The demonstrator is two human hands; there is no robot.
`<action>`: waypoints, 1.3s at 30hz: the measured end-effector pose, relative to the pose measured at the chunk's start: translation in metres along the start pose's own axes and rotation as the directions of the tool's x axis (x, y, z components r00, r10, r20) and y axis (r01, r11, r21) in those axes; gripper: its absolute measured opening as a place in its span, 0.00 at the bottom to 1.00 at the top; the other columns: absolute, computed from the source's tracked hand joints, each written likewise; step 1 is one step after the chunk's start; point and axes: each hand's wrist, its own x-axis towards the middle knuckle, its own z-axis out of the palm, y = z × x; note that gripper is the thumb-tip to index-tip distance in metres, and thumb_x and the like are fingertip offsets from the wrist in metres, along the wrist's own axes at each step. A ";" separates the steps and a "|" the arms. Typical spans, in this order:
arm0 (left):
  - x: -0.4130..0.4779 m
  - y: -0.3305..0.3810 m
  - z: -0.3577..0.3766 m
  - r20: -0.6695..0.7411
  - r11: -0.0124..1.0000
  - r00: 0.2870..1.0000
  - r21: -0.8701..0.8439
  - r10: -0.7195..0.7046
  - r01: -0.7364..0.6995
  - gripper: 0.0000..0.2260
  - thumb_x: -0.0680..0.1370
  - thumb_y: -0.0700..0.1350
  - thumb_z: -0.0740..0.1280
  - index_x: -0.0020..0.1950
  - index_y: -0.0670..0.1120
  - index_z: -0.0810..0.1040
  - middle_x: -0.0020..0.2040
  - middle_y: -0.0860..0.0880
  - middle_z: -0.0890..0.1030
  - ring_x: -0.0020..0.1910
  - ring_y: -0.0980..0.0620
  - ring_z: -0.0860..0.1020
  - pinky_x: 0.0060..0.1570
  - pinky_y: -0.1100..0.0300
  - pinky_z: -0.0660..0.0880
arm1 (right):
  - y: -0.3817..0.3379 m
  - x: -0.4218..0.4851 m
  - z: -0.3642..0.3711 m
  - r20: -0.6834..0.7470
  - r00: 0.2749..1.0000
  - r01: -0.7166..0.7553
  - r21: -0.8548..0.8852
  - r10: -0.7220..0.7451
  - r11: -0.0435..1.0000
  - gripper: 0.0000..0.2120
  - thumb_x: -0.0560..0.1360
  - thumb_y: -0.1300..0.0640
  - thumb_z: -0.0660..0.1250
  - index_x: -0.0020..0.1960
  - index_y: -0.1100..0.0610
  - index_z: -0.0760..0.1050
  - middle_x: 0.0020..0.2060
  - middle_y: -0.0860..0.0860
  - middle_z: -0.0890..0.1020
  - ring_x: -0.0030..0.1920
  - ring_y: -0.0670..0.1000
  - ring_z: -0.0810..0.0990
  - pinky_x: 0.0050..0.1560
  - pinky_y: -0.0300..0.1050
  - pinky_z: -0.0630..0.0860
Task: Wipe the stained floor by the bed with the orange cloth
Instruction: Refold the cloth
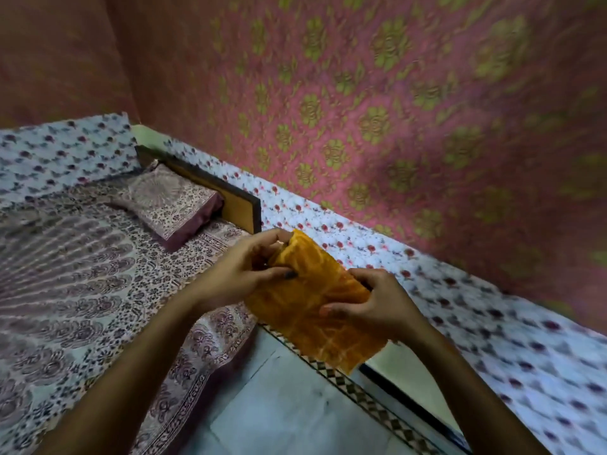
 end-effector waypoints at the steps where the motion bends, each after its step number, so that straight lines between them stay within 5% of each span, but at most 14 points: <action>1: -0.012 0.007 0.010 0.014 1.000 1.000 -0.023 0.012 -0.012 0.10 0.72 0.42 0.70 0.52 0.52 0.78 0.49 0.52 0.82 0.52 0.54 0.80 0.50 0.60 0.76 | -0.005 -0.018 0.002 0.019 1.000 0.001 0.014 -0.001 1.000 0.21 0.58 0.43 0.77 0.48 0.49 0.80 0.43 0.44 0.84 0.42 0.42 0.82 0.45 0.40 0.80; 4: -0.058 0.032 0.041 0.073 0.999 0.997 -0.039 0.039 -0.036 0.12 0.73 0.39 0.67 0.56 0.44 0.75 0.50 0.55 0.81 0.52 0.56 0.79 0.50 0.64 0.75 | -0.013 -0.086 0.013 0.013 0.998 0.067 0.005 -0.067 0.998 0.15 0.65 0.50 0.77 0.49 0.51 0.80 0.43 0.47 0.84 0.43 0.44 0.82 0.46 0.41 0.80; 8: -0.120 0.061 0.080 0.147 0.998 0.987 0.026 0.057 -0.061 0.12 0.74 0.43 0.69 0.56 0.50 0.76 0.50 0.60 0.80 0.52 0.59 0.79 0.51 0.64 0.75 | -0.021 -0.184 0.030 -0.160 0.986 0.031 -0.093 -0.046 0.995 0.07 0.65 0.49 0.70 0.42 0.48 0.80 0.34 0.44 0.82 0.36 0.44 0.80 0.38 0.41 0.76; 12: -0.169 0.100 0.106 0.266 0.995 0.962 0.057 0.064 -0.081 0.11 0.74 0.46 0.69 0.55 0.56 0.76 0.52 0.59 0.80 0.53 0.61 0.78 0.50 0.68 0.74 | -0.054 -0.265 0.039 -0.137 0.990 -0.055 -0.082 0.044 0.995 0.11 0.69 0.52 0.74 0.50 0.52 0.80 0.43 0.45 0.83 0.43 0.44 0.81 0.46 0.44 0.80; 15: -0.197 0.126 0.118 0.332 0.981 0.936 0.107 0.116 -0.160 0.12 0.75 0.41 0.68 0.56 0.53 0.73 0.51 0.61 0.79 0.48 0.65 0.77 0.44 0.73 0.71 | -0.084 -0.312 0.049 -0.148 0.988 -0.052 -0.083 0.040 0.995 0.11 0.72 0.55 0.71 0.54 0.52 0.78 0.44 0.44 0.81 0.43 0.43 0.79 0.44 0.39 0.78; 17: -0.215 0.135 0.125 0.301 0.978 0.943 0.107 0.140 -0.179 0.14 0.75 0.36 0.69 0.55 0.52 0.73 0.51 0.58 0.78 0.45 0.64 0.78 0.41 0.73 0.71 | -0.098 -0.338 0.064 -0.232 0.969 -0.105 -0.072 0.086 0.992 0.07 0.74 0.55 0.69 0.52 0.51 0.79 0.43 0.47 0.82 0.43 0.45 0.80 0.47 0.45 0.79; 20: -0.252 0.139 0.130 0.240 0.978 0.956 0.080 0.168 -0.192 0.15 0.75 0.41 0.69 0.56 0.58 0.71 0.58 0.55 0.76 0.53 0.58 0.78 0.52 0.61 0.75 | -0.114 -0.376 0.097 -0.420 0.883 -0.216 0.029 0.208 0.976 0.06 0.74 0.53 0.68 0.51 0.50 0.78 0.44 0.47 0.81 0.45 0.47 0.80 0.51 0.51 0.79; 24: -0.319 0.132 0.133 0.262 0.983 0.952 0.058 0.156 -0.177 0.18 0.74 0.43 0.69 0.57 0.61 0.69 0.60 0.54 0.75 0.58 0.53 0.75 0.58 0.56 0.72 | -0.134 -0.425 0.153 -0.594 0.732 -0.255 0.218 0.335 0.942 0.07 0.74 0.52 0.69 0.50 0.48 0.74 0.43 0.45 0.79 0.46 0.47 0.79 0.50 0.47 0.78; 29: -0.427 0.123 0.144 0.339 0.995 0.935 0.024 -0.100 0.098 0.20 0.76 0.46 0.67 0.66 0.52 0.68 0.63 0.49 0.73 0.61 0.48 0.74 0.57 0.55 0.74 | -0.167 -0.499 0.242 -0.686 0.504 -0.146 0.532 0.525 0.834 0.08 0.74 0.57 0.68 0.52 0.52 0.73 0.47 0.50 0.80 0.50 0.53 0.80 0.51 0.53 0.78; 31: -0.474 0.127 0.153 0.413 0.949 0.860 0.040 -0.300 0.312 0.29 0.75 0.52 0.67 0.73 0.53 0.61 0.68 0.47 0.69 0.64 0.47 0.71 0.59 0.52 0.72 | -0.186 -0.534 0.275 -0.669 0.445 -0.092 0.627 0.595 0.774 0.06 0.75 0.58 0.66 0.50 0.51 0.72 0.46 0.49 0.80 0.47 0.52 0.80 0.42 0.46 0.80; 35: -0.565 0.140 0.173 0.638 0.692 0.558 -0.055 -0.530 0.720 0.42 0.73 0.59 0.66 0.76 0.55 0.41 0.71 0.41 0.66 0.59 0.39 0.75 0.53 0.44 0.75 | -0.221 -0.611 0.332 -0.616 0.298 0.067 0.776 0.730 0.627 0.07 0.75 0.62 0.66 0.51 0.54 0.73 0.41 0.51 0.81 0.40 0.50 0.81 0.29 0.40 0.77; 39: -0.646 0.145 0.196 0.787 0.392 0.344 -0.143 -0.512 0.909 0.50 0.65 0.57 0.74 0.77 0.49 0.48 0.65 0.35 0.71 0.45 0.38 0.82 0.36 0.48 0.80 | -0.247 -0.686 0.384 -0.563 0.168 0.147 0.826 0.809 0.544 0.10 0.74 0.64 0.66 0.54 0.59 0.73 0.39 0.53 0.80 0.38 0.51 0.80 0.32 0.43 0.79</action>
